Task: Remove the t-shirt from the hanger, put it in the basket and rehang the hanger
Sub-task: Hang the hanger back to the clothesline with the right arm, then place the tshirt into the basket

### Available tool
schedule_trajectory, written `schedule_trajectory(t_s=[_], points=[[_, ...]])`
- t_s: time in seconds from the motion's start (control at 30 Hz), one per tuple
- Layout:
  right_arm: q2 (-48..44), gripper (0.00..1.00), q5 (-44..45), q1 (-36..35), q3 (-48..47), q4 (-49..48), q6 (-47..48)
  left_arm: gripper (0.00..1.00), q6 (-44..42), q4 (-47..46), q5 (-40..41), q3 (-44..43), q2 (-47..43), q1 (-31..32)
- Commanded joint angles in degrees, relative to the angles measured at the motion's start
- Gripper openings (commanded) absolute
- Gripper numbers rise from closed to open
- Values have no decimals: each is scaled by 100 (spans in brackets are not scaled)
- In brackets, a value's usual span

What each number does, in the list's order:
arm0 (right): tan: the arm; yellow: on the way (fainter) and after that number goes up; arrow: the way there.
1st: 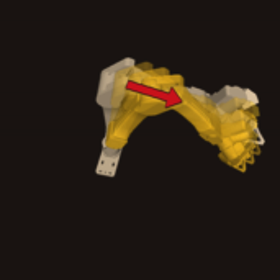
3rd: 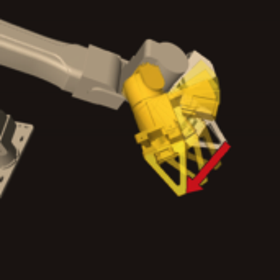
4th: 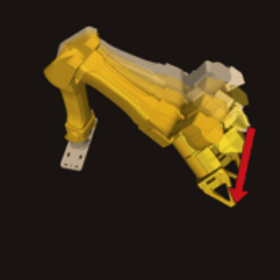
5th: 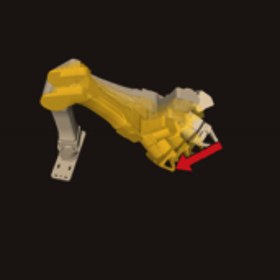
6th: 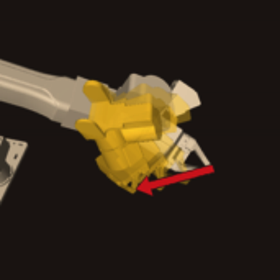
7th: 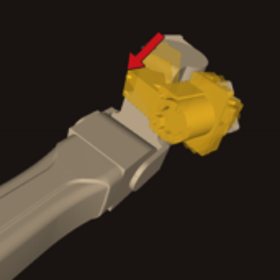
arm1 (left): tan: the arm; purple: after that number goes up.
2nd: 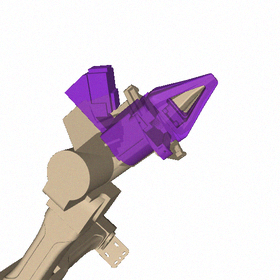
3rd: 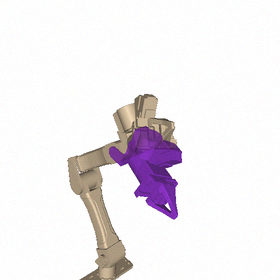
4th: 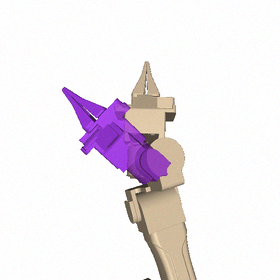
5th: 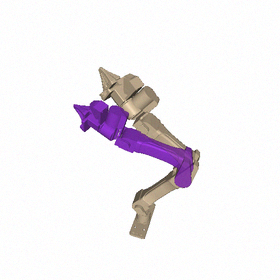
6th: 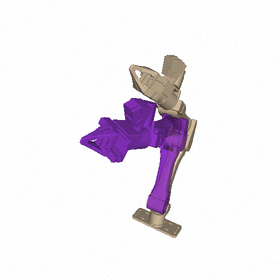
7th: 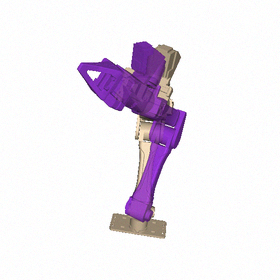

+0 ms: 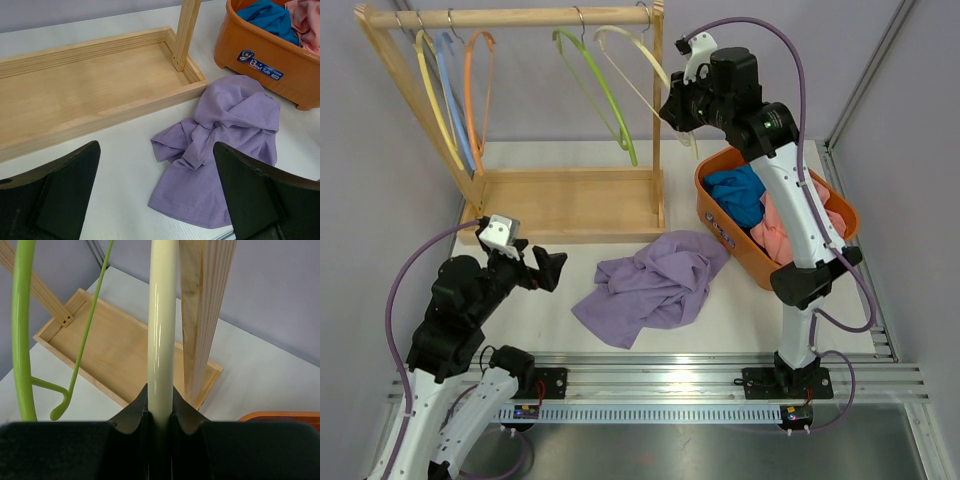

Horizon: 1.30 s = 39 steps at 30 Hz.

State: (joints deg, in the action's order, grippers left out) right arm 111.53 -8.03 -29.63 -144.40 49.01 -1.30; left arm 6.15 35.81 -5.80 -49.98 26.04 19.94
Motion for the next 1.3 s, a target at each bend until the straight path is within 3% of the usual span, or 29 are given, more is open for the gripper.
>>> schedule_trajectory(t_s=[0.0, 0.13, 0.23, 0.37, 0.4, 0.47, 0.5, 0.57, 0.77, 0.97, 1.1, 1.27], points=[[-43, 0, -128, -34, -62, -173, -169, 99, 184, -408, -123, 119, 15, -17], [-113, 9, -207, -43, 87, -173, -160, 99, 290, -496, -254, 199, 24, -17], [-210, 25, -330, -43, 201, -190, -81, 99, 351, -531, -430, 260, 102, -17], [-473, 54, -357, -43, 438, -260, 286, 99, 466, -488, -799, 313, 331, -17], [-639, 66, -331, -34, 508, -287, 445, 99, 579, -505, -878, 374, 453, -17], [-816, 77, -453, -8, 736, -244, 700, 99, 702, -566, -1185, 462, 559, -17], [-904, 88, -610, 62, 816, -200, 988, 99, 868, -671, -1282, 506, 629, -17], [-1194, 97, -1382, 220, 1026, 123, 1289, 99, 1019, -847, -1555, 743, 805, -17], [-1949, 99, -2860, 879, 2166, 854, 2545, 99, 1713, -1761, -1732, 1314, 1454, 123], [-3171, 99, -3854, 1196, 4277, 1276, 4363, 99, 1951, -2491, -1011, 1088, 2744, 1247], [-3847, 99, -4179, 1389, 5420, 1269, 4683, 99, 1653, -2544, -310, 613, 3765, 2046], [-4209, 100, -4540, 1705, 6423, 1163, 4692, 99, 1407, -2386, 474, 59, 4829, 2523]])
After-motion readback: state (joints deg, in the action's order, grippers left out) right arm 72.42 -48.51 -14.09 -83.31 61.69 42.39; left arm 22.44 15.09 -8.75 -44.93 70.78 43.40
